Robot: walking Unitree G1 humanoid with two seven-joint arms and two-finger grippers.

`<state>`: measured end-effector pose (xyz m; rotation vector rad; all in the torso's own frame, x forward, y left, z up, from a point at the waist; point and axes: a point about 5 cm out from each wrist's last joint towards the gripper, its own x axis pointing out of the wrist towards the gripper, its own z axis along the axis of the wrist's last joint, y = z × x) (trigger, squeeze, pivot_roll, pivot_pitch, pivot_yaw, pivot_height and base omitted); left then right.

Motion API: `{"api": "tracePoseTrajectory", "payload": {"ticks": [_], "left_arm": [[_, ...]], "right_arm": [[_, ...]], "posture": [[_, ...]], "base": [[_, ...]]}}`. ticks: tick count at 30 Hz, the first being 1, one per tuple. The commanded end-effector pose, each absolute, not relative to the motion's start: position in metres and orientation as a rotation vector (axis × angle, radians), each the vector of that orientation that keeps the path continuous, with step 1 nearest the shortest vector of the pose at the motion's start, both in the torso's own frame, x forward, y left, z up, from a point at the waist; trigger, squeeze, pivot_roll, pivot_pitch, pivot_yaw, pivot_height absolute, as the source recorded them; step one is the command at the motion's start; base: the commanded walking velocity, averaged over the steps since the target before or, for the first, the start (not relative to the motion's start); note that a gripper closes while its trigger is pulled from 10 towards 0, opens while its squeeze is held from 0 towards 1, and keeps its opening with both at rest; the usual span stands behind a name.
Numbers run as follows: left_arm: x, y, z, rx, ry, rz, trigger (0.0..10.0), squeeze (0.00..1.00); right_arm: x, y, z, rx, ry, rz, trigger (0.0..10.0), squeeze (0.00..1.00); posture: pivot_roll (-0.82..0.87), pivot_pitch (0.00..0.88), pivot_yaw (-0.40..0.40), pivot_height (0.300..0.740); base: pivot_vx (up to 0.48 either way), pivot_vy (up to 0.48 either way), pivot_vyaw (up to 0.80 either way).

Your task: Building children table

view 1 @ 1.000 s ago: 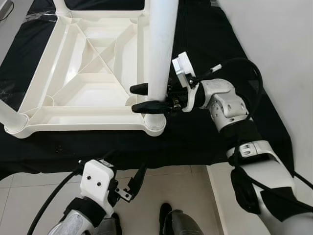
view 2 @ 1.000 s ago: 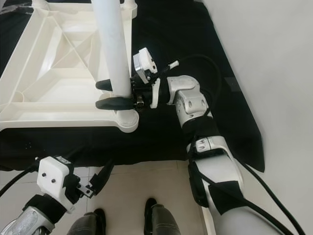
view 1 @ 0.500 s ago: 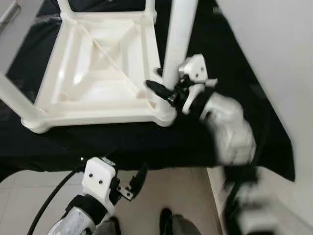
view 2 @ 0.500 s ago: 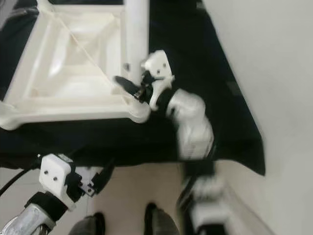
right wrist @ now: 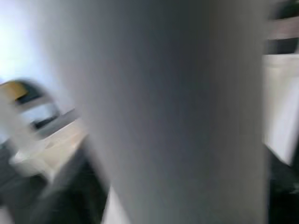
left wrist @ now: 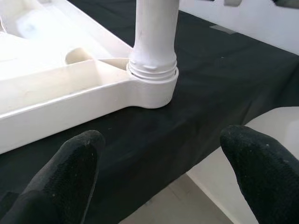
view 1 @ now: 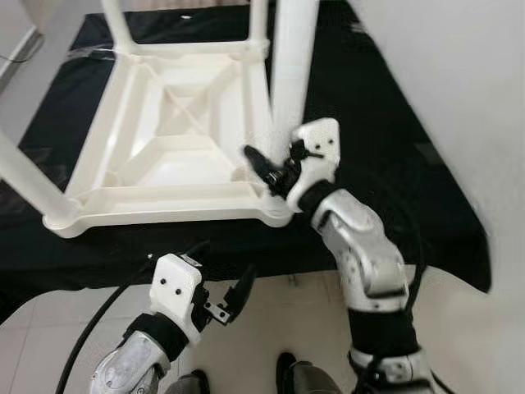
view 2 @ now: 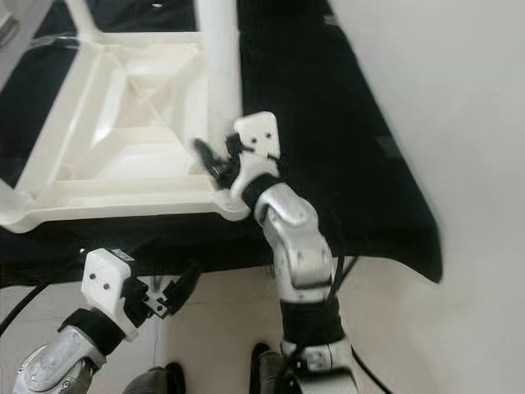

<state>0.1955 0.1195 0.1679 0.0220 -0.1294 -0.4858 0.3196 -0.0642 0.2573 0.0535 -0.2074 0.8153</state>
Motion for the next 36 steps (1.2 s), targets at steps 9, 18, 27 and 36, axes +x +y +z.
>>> {"api": "tracePoseTrajectory", "payload": {"ticks": [9,18,27,36], "left_arm": [[0.191,0.118,0.165,0.025,-0.117,-0.483,10.0,0.0],[0.18,0.12,0.164,0.026,-0.1,-0.47,10.0,0.0],[0.173,0.121,0.165,0.028,-0.091,-0.459,10.0,0.0],[0.173,0.121,0.165,0.029,-0.086,-0.458,10.0,0.0]], "right_arm": [[0.325,-0.089,0.283,-0.218,-0.314,1.24,10.0,0.0],[0.345,-0.091,0.294,-0.232,-0.256,1.455,10.0,0.0],[0.346,-0.098,0.287,-0.192,-0.183,1.633,2.9,0.0],[0.351,-0.107,0.282,-0.199,-0.195,1.634,0.0,0.0]], "posture": [[0.1,0.278,-0.056,0.74],[0.14,0.3,-0.062,0.74],[0.16,0.31,-0.066,0.74],[0.15,0.311,-0.057,0.74]], "base": [[0.0,0.0,0.0],[0.0,0.0,0.0],[0.0,0.0,0.0],[0.0,0.0,0.0]]}}
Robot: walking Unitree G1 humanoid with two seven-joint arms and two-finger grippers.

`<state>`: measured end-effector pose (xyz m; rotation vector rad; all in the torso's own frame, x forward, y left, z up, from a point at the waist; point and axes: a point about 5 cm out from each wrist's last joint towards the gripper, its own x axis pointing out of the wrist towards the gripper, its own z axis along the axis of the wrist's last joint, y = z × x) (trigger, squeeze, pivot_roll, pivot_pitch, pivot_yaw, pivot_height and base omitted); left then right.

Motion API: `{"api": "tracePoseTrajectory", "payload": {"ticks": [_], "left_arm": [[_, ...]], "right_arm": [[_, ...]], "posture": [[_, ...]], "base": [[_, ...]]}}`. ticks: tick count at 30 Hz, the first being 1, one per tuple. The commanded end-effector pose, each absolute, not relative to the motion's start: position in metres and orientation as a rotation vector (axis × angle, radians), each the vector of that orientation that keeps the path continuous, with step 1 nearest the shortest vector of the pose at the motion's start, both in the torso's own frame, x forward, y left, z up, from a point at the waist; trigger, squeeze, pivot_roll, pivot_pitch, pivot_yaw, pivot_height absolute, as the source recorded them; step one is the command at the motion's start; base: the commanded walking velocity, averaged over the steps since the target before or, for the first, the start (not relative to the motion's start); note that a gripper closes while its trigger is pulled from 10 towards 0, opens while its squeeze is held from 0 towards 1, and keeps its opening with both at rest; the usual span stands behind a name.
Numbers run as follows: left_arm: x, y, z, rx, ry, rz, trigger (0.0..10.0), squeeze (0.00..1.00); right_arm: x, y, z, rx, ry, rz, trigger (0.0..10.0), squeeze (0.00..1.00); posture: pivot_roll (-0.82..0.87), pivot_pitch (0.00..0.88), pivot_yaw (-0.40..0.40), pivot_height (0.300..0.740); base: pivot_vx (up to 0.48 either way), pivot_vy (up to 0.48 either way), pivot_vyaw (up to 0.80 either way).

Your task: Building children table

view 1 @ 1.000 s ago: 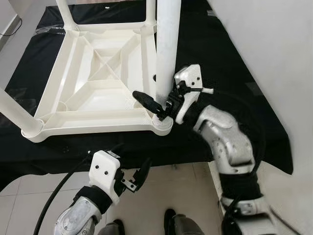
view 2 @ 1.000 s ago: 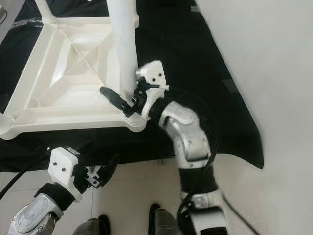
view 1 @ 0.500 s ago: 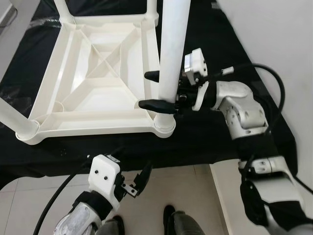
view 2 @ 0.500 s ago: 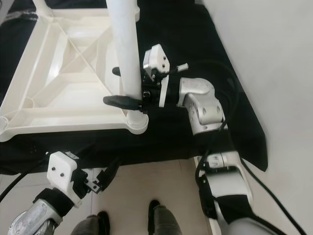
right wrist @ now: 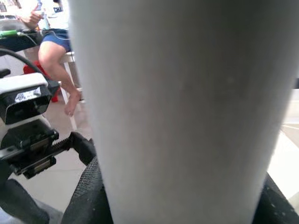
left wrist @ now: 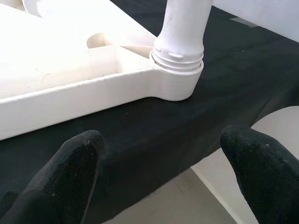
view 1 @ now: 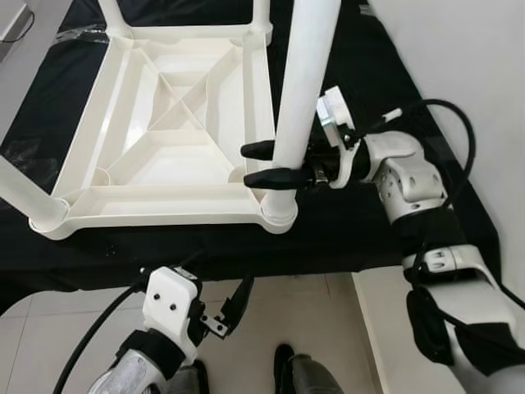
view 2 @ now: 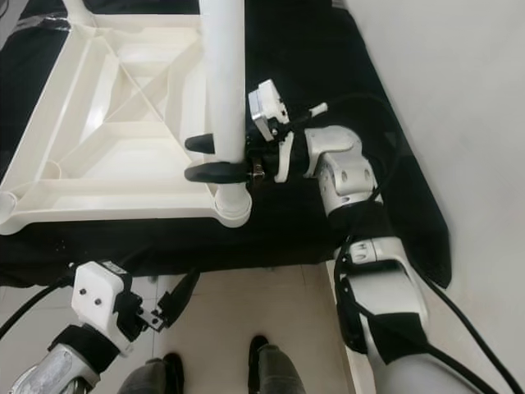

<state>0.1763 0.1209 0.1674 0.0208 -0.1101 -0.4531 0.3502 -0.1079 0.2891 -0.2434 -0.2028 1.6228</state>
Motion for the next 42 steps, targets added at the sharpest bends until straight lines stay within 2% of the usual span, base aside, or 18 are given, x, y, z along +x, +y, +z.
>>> {"api": "tracePoseTrajectory", "payload": {"ticks": [1,8,10,11,12,13,21,22,23,24,27,28,36,37,38,39,40,42], "left_arm": [[0.173,0.121,0.165,0.029,-0.086,-0.458,10.0,0.0],[0.176,0.122,0.164,0.031,-0.088,-0.456,10.0,0.0],[0.179,0.125,0.163,0.032,-0.09,-0.455,10.0,0.0],[0.179,0.125,0.163,0.032,-0.09,-0.455,10.0,0.0],[0.18,0.127,0.163,0.032,-0.091,-0.454,10.0,0.0],[0.182,0.126,0.163,0.031,-0.092,-0.459,10.0,0.0],[0.19,0.123,0.162,0.031,-0.098,-0.487,10.0,0.0],[0.193,0.123,0.162,0.032,-0.105,-0.477,10.0,0.0],[0.193,0.123,0.162,0.032,-0.105,-0.477,10.0,0.0],[0.193,0.123,0.162,0.033,-0.108,-0.473,10.0,0.0],[0.194,0.123,0.163,0.036,-0.114,-0.464,10.0,0.0],[0.194,0.123,0.164,0.036,-0.116,-0.461,10.0,0.0],[0.192,0.122,0.164,0.032,-0.118,-0.465,10.0,0.0],[0.19,0.121,0.164,0.03,-0.115,-0.468,10.0,0.0],[0.189,0.121,0.165,0.029,-0.115,-0.469,10.0,0.0],[0.188,0.121,0.165,0.029,-0.114,-0.47,10.0,0.0],[0.187,0.121,0.165,0.029,-0.113,-0.47,10.0,0.0],[0.187,0.121,0.164,0.029,-0.112,-0.469,10.0,0.0]], "right_arm": [[0.351,-0.108,0.281,-0.205,-0.199,1.62,0.0,0.0],[0.342,-0.109,0.26,-0.199,-0.188,1.391,0.0,0.0],[0.334,-0.086,0.219,-0.049,-0.05,0.803,0.0,0.0],[0.334,-0.086,0.219,-0.049,-0.05,0.803,0.0,0.0],[0.331,-0.085,0.204,0.004,0.022,0.514,0.0,0.0],[0.313,-0.071,0.185,0.014,0.091,0.459,0.0,0.0],[0.304,-0.029,0.188,-0.039,0.045,0.553,0.0,0.0],[0.314,-0.023,0.2,-0.043,0.012,0.57,6.8,0.0],[0.314,-0.023,0.2,-0.043,0.012,0.57,6.8,0.0],[0.316,-0.021,0.205,-0.045,0.008,0.569,10.0,0.0],[0.318,-0.019,0.217,-0.003,-0.006,0.612,10.0,0.0],[0.319,-0.019,0.225,0.037,-0.03,0.673,10.0,1.0],[0.326,-0.031,0.257,-0.001,-0.211,1.016,10.0,1.0],[0.322,-0.038,0.262,-0.097,-0.249,1.255,10.0,0.95],[0.32,-0.04,0.263,-0.128,-0.251,1.331,10.0,0.64],[0.319,-0.043,0.263,-0.155,-0.249,1.387,10.0,0.64],[0.32,-0.046,0.263,-0.176,-0.24,1.43,10.0,0.0],[0.32,-0.047,0.263,-0.186,-0.233,1.456,10.0,0.0]], "posture": [[0.15,0.311,-0.057,0.74],[0.12,0.298,-0.067,0.74],[0.08,0.287,-0.059,0.74],[0.08,0.287,-0.059,0.74],[0.07,0.288,-0.052,0.74],[0.06,0.294,-0.037,0.74],[0.06,0.267,-0.04,0.74],[0.07,0.256,-0.051,0.74],[0.07,0.256,-0.051,0.74],[0.07,0.254,-0.054,0.74],[0.08,0.258,-0.055,0.74],[0.08,0.259,-0.057,0.74],[0.08,0.269,-0.057,0.74],[0.1,0.277,-0.057,0.74],[0.1,0.28,-0.057,0.74],[0.1,0.281,-0.057,0.74],[0.11,0.285,-0.059,0.74],[0.11,0.285,-0.059,0.74]], "base": [[0.0,0.0,0.0],[0.0,0.0,0.0],[0.0,0.0,0.0],[0.0,0.0,0.0],[0.0,0.0,0.0],[0.0,0.0,0.0],[0.0,0.0,0.0],[0.0,0.0,0.0],[0.0,0.0,0.0],[0.0,0.0,0.0],[0.0,0.0,0.0],[0.0,0.0,0.0],[0.0,0.0,0.0],[0.0,0.0,0.0],[0.0,0.0,0.0],[0.0,0.0,0.0],[0.0,0.0,0.0],[0.0,0.0,0.0]]}}
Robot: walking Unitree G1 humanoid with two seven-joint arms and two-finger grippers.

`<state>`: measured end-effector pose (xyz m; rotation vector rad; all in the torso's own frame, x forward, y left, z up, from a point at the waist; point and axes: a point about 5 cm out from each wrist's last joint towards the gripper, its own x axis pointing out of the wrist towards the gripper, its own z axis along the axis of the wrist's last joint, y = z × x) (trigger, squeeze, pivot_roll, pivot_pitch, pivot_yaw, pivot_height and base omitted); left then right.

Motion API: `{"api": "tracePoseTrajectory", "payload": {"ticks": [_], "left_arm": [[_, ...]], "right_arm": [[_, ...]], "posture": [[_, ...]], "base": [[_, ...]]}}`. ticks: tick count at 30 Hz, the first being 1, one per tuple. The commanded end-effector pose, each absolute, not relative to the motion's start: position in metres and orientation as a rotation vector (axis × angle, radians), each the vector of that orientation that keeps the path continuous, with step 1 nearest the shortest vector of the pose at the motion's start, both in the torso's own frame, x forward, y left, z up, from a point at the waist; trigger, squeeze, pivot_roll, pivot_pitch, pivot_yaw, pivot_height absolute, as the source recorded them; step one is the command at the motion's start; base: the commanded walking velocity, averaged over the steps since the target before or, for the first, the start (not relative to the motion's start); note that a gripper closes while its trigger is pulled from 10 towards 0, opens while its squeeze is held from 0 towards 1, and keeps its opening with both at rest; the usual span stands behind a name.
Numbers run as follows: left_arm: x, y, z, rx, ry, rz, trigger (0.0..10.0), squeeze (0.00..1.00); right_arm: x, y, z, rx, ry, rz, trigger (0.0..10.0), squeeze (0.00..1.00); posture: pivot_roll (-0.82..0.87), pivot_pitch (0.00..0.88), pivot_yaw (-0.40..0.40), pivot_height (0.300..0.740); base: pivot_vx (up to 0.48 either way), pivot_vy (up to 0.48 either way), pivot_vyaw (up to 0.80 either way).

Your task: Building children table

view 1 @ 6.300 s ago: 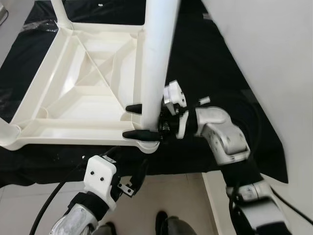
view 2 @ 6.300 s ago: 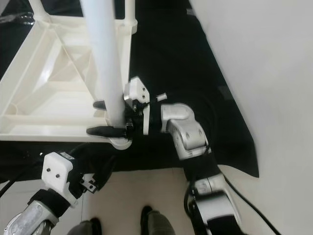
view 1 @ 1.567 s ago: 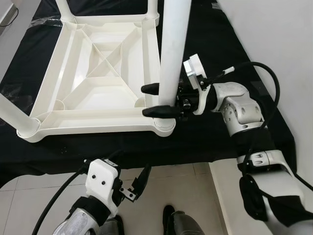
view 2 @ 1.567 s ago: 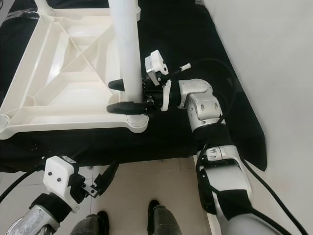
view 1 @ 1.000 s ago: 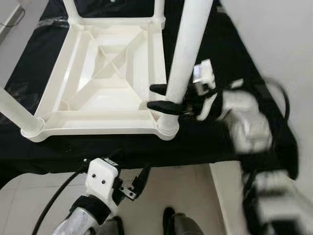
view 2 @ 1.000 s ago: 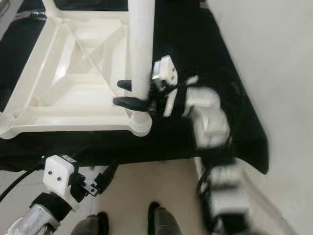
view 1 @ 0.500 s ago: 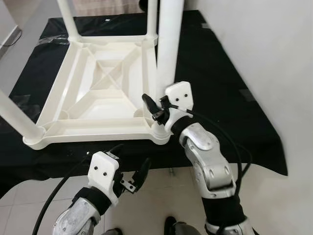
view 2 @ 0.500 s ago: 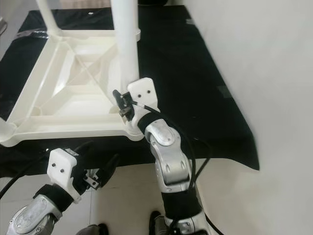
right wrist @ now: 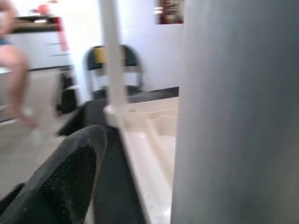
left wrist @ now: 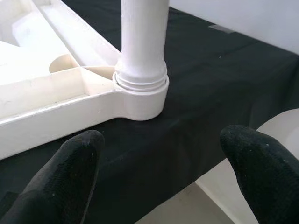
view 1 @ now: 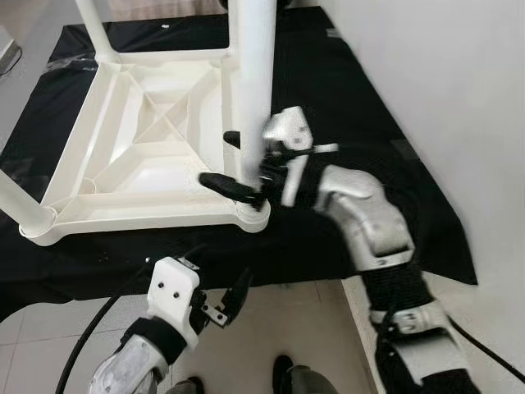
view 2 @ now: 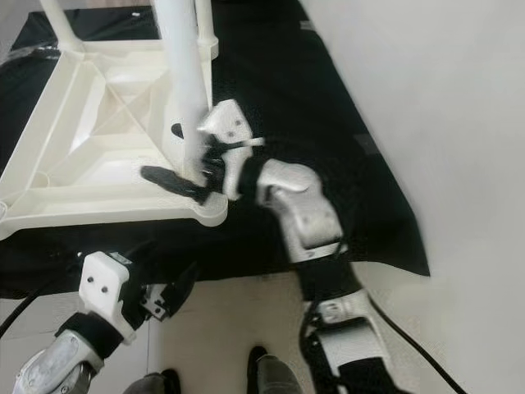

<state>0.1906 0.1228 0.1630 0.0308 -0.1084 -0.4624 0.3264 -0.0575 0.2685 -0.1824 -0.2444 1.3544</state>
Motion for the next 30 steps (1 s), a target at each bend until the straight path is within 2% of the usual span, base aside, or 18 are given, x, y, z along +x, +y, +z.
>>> {"api": "tracePoseTrajectory", "payload": {"ticks": [1,10,13,14,17,18,24,30], "left_arm": [[0.185,0.121,0.164,0.03,-0.109,-0.467,10.0,0.0],[0.176,0.122,0.164,0.032,-0.093,-0.45,10.0,0.0],[0.175,0.12,0.163,0.029,-0.092,-0.451,10.0,0.0],[0.175,0.119,0.163,0.028,-0.093,-0.45,10.0,0.0],[0.176,0.118,0.163,0.026,-0.093,-0.45,10.0,0.0],[0.177,0.118,0.163,0.025,-0.096,-0.449,10.0,0.0],[0.179,0.115,0.163,0.02,-0.106,-0.446,10.0,0.0],[0.185,0.112,0.162,0.014,-0.113,-0.454,10.0,0.0]], "right_arm": [[0.323,-0.05,0.265,-0.202,-0.223,1.491,10.0,0.0],[0.339,-0.06,0.285,-0.254,-0.229,1.624,10.0,0.0],[0.341,-0.065,0.287,-0.255,-0.228,1.678,10.0,0.0],[0.342,-0.066,0.288,-0.252,-0.229,1.702,3.1,0.0],[0.343,-0.067,0.288,-0.249,-0.23,1.716,3.1,0.0],[0.342,-0.068,0.289,-0.24,-0.232,1.734,0.0,0.0],[0.34,-0.069,0.291,-0.229,-0.251,1.757,0.0,0.0],[0.342,-0.078,0.289,-0.234,-0.313,1.569,0.0,0.0]], "posture": [[0.13,0.291,-0.063,0.74],[0.16,0.305,-0.067,0.74],[0.15,0.315,-0.095,0.74],[0.13,0.305,-0.108,0.74],[0.12,0.303,-0.113,0.74],[0.11,0.31,-0.114,0.74],[0.09,0.299,-0.113,0.74],[0.06,0.275,-0.093,0.74]], "base": [[0.0,0.0,0.0],[0.0,0.0,0.0],[0.0,0.0,0.0],[0.0,0.0,0.0],[0.0,0.0,0.0],[0.0,0.0,0.0],[0.0,0.0,0.0],[0.0,0.0,0.0]]}}
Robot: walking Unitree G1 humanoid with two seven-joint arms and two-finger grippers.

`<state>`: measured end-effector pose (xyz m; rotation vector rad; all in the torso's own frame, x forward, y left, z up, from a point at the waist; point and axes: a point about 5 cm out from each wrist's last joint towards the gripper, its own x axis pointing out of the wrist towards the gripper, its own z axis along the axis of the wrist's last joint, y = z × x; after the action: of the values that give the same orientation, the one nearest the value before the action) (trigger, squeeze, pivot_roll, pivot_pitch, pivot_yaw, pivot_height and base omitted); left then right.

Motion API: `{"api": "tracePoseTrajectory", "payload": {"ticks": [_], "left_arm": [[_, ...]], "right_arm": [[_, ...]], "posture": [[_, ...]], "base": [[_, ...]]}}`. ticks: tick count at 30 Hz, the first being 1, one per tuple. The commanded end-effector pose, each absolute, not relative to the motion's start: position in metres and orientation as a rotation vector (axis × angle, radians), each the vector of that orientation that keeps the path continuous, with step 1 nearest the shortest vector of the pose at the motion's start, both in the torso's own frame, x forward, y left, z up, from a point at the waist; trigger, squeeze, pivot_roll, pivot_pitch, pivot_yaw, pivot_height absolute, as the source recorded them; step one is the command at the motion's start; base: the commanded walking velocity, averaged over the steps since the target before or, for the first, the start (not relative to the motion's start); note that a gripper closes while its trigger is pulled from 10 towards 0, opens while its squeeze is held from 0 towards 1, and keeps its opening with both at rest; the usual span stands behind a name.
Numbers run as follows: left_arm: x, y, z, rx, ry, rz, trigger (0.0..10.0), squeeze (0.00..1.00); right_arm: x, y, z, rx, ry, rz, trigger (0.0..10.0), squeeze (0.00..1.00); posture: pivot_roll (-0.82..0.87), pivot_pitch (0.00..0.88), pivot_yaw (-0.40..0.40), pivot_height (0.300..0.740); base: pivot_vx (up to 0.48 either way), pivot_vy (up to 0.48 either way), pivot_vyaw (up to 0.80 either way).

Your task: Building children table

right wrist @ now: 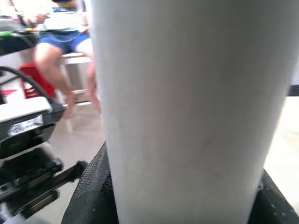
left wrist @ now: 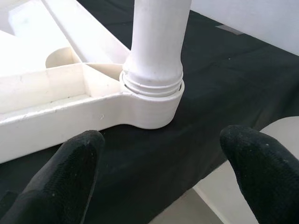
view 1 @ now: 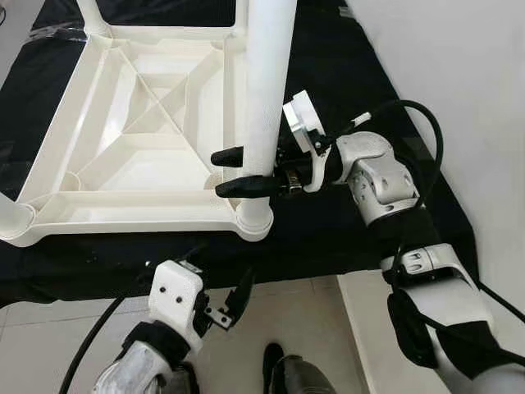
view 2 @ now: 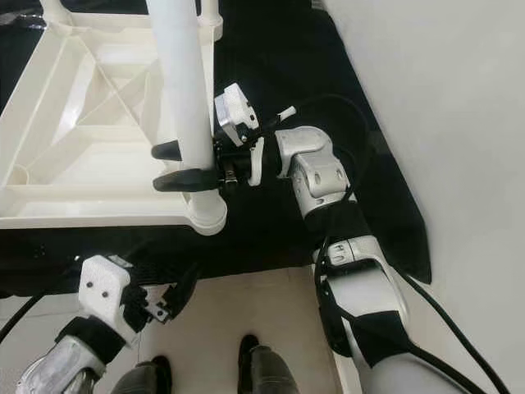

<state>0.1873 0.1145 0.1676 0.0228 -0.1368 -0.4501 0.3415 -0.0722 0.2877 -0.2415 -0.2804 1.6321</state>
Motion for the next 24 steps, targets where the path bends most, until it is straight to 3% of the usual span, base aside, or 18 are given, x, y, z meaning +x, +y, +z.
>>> {"api": "tracePoseTrajectory", "payload": {"ticks": [1,2,5,6,7,8,10,13,18,19,20,21,22,23,24], "left_arm": [[0.186,0.112,0.161,0.013,-0.114,-0.455,10.0,0.0],[0.186,0.112,0.161,0.013,-0.114,-0.455,10.0,0.0],[0.188,0.11,0.161,0.011,-0.119,-0.46,10.0,0.0],[0.188,0.11,0.161,0.011,-0.119,-0.46,10.0,0.0],[0.189,0.11,0.161,0.011,-0.12,-0.461,10.0,0.0],[0.189,0.11,0.161,0.011,-0.12,-0.461,10.0,0.0],[0.191,0.111,0.162,0.012,-0.122,-0.463,10.0,0.0],[0.194,0.111,0.162,0.013,-0.123,-0.472,10.0,0.0],[0.199,0.111,0.161,0.015,-0.126,-0.474,10.0,0.0],[0.2,0.111,0.161,0.016,-0.129,-0.472,10.0,0.0],[0.2,0.111,0.161,0.016,-0.129,-0.472,10.0,0.0],[0.201,0.111,0.161,0.017,-0.131,-0.469,10.0,0.0],[0.201,0.111,0.161,0.018,-0.133,-0.466,10.0,0.0],[0.201,0.111,0.161,0.018,-0.133,-0.466,10.0,0.0],[0.202,0.11,0.161,0.018,-0.137,-0.462,10.0,0.0]], "right_arm": [[0.339,-0.079,0.286,-0.228,-0.326,1.511,0.0,0.0],[0.339,-0.079,0.286,-0.228,-0.326,1.511,0.0,0.0],[0.329,-0.07,0.27,-0.109,-0.297,1.202,0.0,0.0],[0.329,-0.07,0.27,-0.109,-0.297,1.202,0.0,0.0],[0.329,-0.063,0.253,-0.143,-0.237,0.927,0.0,0.0],[0.329,-0.063,0.253,-0.143,-0.237,0.927,0.0,0.0],[0.305,-0.049,0.215,-0.109,-0.119,0.6,0.0,0.0],[0.291,-0.035,0.205,-0.114,-0.097,0.567,0.0,0.0],[0.304,-0.022,0.218,-0.105,-0.146,0.604,0.0,0.0],[0.307,-0.02,0.221,-0.097,-0.157,0.623,1.5,0.0],[0.307,-0.02,0.221,-0.097,-0.157,0.623,1.5,0.0],[0.307,-0.019,0.224,-0.092,-0.158,0.621,3.2,0.0],[0.309,-0.018,0.228,-0.118,-0.179,0.651,10.0,0.0],[0.309,-0.018,0.228,-0.118,-0.179,0.651,10.0,0.0],[0.309,-0.015,0.237,-0.142,-0.237,0.722,10.0,0.63]], "posture": [[0.06,0.271,-0.094,0.74],[0.06,0.271,-0.094,0.74],[0.05,0.262,-0.096,0.74],[0.05,0.262,-0.096,0.74],[0.05,0.265,-0.09,0.74],[0.05,0.265,-0.09,0.74],[0.03,0.263,-0.074,0.74],[0.02,0.26,-0.073,0.74],[0.02,0.24,-0.076,0.74],[0.02,0.239,-0.077,0.74],[0.02,0.239,-0.077,0.74],[0.02,0.239,-0.077,0.74],[0.03,0.24,-0.077,0.74],[0.03,0.24,-0.077,0.74],[0.03,0.244,-0.077,0.74]], "base": [[0.0,0.0,0.0],[0.0,0.0,0.0],[0.0,0.0,0.0],[0.0,0.0,0.0],[0.0,0.0,0.0],[0.0,0.0,0.0],[0.0,0.0,0.0],[0.0,0.0,0.0],[0.0,0.0,0.0],[0.0,0.0,0.0],[0.0,0.0,0.0],[0.0,0.0,0.0],[0.0,0.0,0.0],[0.0,0.0,0.0],[0.0,0.0,0.0]]}}
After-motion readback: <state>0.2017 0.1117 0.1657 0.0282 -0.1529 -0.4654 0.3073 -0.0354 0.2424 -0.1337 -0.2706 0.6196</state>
